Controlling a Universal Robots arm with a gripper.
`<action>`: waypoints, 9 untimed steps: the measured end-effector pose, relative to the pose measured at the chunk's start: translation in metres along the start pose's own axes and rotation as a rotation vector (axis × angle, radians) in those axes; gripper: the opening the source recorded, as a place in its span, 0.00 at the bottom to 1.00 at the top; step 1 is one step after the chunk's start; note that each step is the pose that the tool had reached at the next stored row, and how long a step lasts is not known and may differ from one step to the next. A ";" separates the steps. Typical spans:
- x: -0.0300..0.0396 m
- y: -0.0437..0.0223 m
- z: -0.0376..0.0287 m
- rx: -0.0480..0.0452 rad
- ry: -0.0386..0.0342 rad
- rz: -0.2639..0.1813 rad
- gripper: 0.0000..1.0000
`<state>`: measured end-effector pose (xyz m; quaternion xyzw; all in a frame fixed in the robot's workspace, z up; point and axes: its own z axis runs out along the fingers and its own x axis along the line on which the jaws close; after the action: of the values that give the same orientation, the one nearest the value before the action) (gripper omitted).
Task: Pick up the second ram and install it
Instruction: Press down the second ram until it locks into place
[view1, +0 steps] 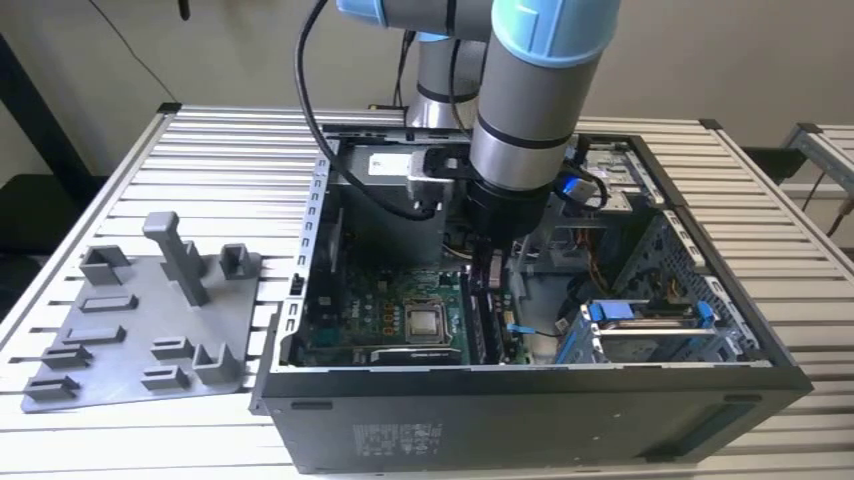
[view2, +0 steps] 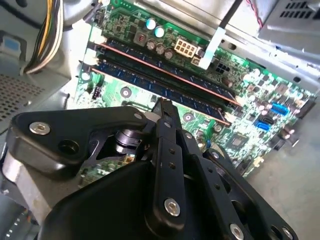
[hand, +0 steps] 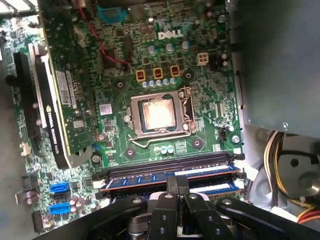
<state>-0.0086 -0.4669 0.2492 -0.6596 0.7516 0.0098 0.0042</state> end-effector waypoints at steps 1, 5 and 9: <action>0.0000 0.0000 0.0001 -0.0001 0.0001 -0.017 0.11; 0.0000 0.0000 0.0007 0.0001 0.0002 -0.042 0.11; 0.0004 0.0001 0.0010 0.0002 0.0000 -0.042 0.11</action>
<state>-0.0087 -0.4673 0.2483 -0.6752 0.7375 0.0096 0.0044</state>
